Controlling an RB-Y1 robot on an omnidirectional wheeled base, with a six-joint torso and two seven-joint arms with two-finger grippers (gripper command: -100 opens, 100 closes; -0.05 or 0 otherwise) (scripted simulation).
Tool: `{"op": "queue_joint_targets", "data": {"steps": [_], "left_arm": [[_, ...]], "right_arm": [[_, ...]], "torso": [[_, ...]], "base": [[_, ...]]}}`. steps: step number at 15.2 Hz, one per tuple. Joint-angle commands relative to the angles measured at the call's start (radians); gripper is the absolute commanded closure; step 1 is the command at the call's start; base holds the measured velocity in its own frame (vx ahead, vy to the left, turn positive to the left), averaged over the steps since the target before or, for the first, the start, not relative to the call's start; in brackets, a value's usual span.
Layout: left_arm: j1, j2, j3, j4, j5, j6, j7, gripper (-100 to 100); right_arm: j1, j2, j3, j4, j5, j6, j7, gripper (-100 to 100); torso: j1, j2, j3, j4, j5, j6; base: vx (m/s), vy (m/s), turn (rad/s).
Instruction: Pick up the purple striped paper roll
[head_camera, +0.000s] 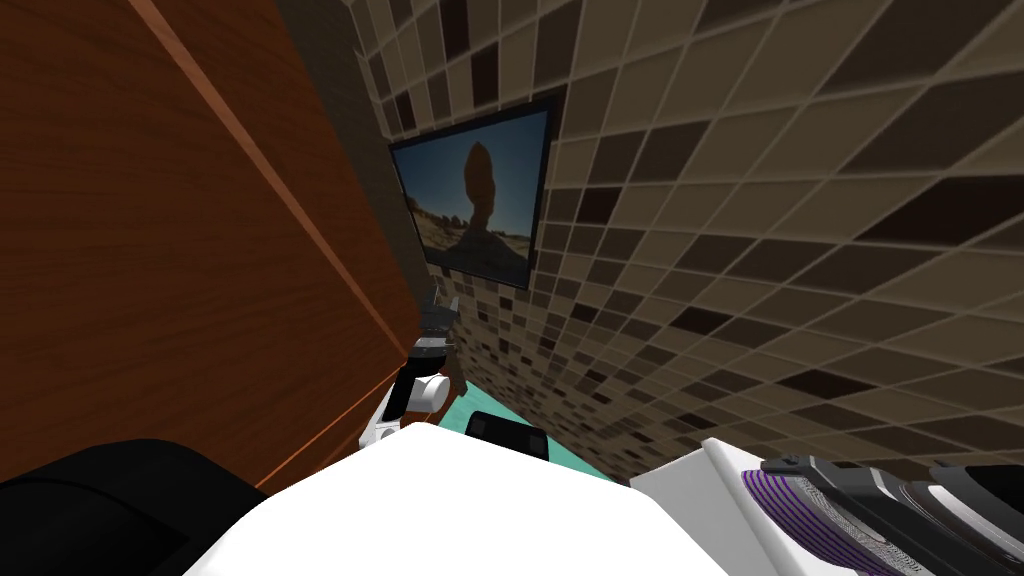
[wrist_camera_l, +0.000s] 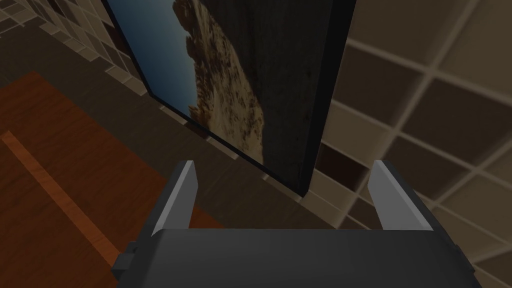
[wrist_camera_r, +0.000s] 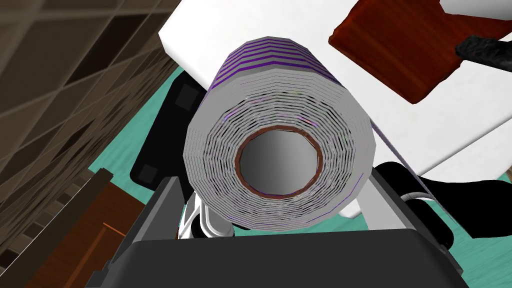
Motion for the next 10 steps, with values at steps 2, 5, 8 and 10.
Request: {"op": "queue_joint_targets", "data": {"steps": [2,5,8,10], "left_arm": [[0.000,0.000,0.000,0.000,0.000,0.000,0.000,0],[0.000,0.000,0.000,0.000,0.000,0.000,0.000,0],[0.000,0.000,0.000,0.000,0.000,0.000,0.000,0],[0.000,0.000,0.000,0.000,0.000,0.000,0.000,0]], "right_arm": [[0.001,0.002,0.003,0.000,0.002,0.005,0.000,100],[0.001,0.001,0.002,0.000,0.002,0.005,0.001,100],[-0.008,-0.021,-0.029,-0.002,-0.019,-0.033,-0.007,100],[-0.005,-0.017,-0.030,-0.003,-0.018,-0.029,-0.005,100]], "torso": [[0.000,0.000,0.000,0.000,0.000,0.000],[0.001,-0.001,-0.001,0.000,0.000,0.000],[0.001,-0.002,-0.001,0.000,0.001,0.000],[0.003,-0.002,-0.001,0.000,0.002,0.000]], "base": [[-0.009,-0.005,0.003],[0.000,0.000,0.000],[0.008,0.005,-0.052],[0.018,0.009,-0.042]]}}
